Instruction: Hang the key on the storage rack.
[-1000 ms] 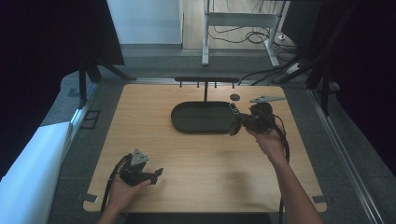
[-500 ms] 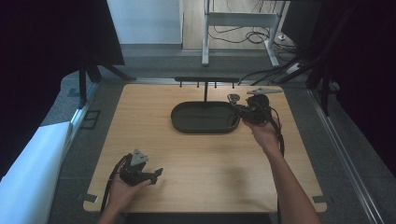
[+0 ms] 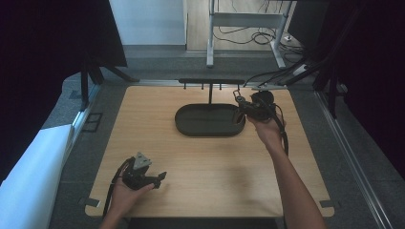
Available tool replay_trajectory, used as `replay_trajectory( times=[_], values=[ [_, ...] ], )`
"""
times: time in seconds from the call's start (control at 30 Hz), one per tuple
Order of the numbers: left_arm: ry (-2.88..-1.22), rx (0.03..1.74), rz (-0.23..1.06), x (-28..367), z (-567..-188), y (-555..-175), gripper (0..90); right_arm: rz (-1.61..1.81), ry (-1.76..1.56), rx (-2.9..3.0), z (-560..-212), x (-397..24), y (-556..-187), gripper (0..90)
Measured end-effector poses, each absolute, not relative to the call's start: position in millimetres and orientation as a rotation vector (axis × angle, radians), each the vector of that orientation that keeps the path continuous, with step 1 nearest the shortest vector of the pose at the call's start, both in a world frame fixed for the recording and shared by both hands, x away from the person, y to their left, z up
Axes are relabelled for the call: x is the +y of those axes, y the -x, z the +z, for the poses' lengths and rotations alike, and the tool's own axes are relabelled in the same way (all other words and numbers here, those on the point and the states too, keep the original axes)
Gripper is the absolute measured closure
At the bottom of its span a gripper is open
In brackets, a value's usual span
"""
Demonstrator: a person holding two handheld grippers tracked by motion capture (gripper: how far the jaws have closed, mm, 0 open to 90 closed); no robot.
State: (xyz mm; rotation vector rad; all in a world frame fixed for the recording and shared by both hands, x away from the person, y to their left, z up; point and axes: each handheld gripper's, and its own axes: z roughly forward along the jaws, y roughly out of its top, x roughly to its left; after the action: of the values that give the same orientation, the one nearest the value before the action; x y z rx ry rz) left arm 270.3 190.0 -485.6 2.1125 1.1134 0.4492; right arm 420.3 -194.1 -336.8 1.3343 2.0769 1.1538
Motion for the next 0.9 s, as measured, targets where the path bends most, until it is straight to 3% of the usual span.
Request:
replay_trajectory(
  times=[0.9],
  values=[
    [-2.108,1.117,0.443,190,-486,-271,19.9,1.070,-1.411,1.990,-360,-191,-466,81.3]
  ],
)
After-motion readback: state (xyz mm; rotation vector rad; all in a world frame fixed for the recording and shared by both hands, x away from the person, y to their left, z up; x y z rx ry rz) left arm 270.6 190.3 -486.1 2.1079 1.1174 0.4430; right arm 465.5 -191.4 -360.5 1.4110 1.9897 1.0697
